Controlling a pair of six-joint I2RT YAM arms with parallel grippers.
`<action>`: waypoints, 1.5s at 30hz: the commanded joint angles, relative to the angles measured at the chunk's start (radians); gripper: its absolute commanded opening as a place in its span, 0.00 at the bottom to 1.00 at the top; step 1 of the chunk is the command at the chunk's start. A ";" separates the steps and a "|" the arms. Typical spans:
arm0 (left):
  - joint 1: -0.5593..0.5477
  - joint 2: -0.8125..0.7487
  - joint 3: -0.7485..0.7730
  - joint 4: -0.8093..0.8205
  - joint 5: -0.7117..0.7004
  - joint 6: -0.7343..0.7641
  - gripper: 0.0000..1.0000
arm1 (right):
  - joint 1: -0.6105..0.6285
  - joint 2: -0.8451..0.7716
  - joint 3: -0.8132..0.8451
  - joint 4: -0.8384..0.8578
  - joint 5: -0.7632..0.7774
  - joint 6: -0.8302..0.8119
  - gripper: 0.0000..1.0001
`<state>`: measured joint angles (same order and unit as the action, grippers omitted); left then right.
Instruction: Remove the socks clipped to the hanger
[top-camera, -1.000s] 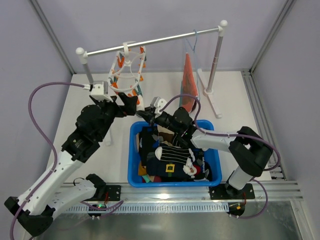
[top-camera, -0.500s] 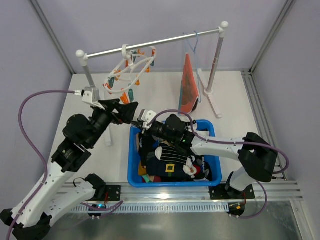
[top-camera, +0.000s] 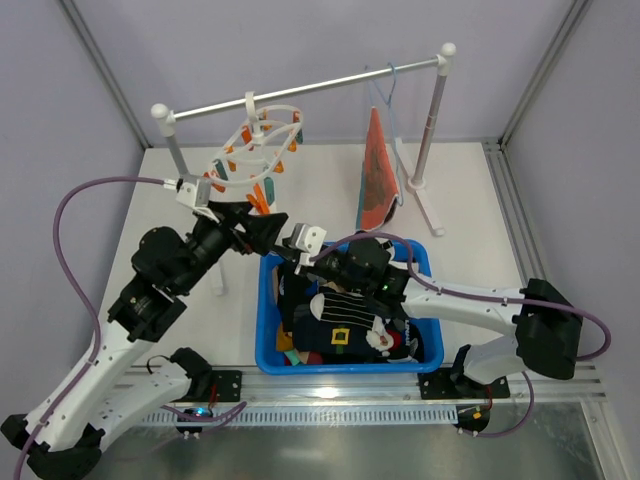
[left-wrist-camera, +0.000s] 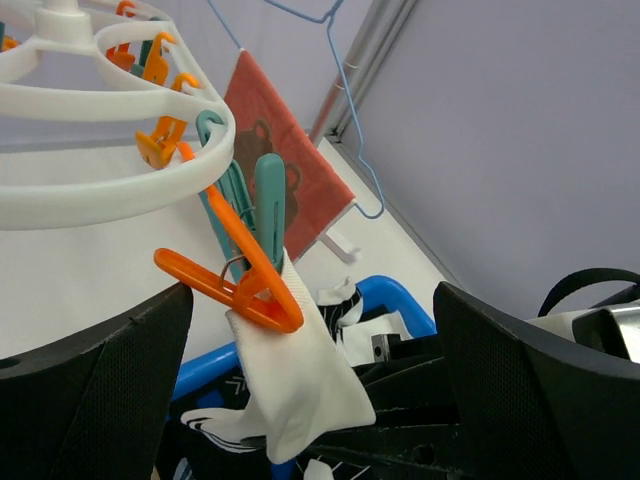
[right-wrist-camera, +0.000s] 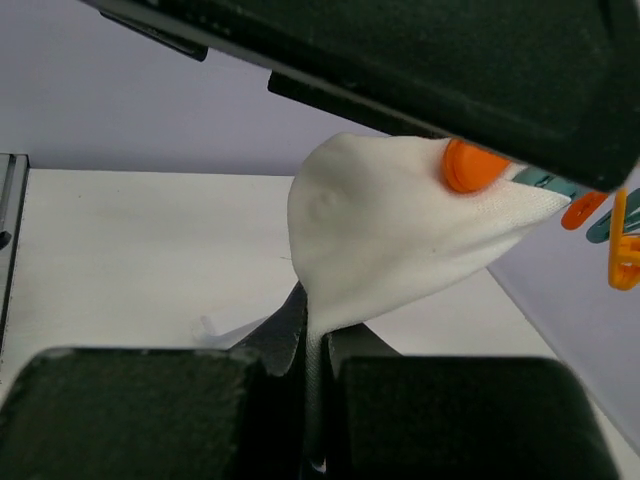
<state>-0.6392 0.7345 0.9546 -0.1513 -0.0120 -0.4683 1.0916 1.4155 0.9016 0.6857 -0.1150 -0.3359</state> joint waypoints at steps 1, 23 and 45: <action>0.003 -0.046 0.001 0.062 0.054 -0.004 1.00 | 0.021 -0.078 -0.012 -0.031 -0.023 -0.028 0.04; 0.003 -0.076 0.016 -0.028 -0.059 0.016 1.00 | -0.001 -0.339 -0.003 -0.302 0.547 -0.336 0.04; 0.003 -0.075 -0.010 0.018 -0.008 0.005 0.99 | 0.014 -0.190 -0.003 -0.136 0.638 -0.395 0.04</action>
<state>-0.6392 0.6579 0.9516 -0.1829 -0.0494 -0.4644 1.1004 1.2552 0.8860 0.5278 0.5545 -0.7898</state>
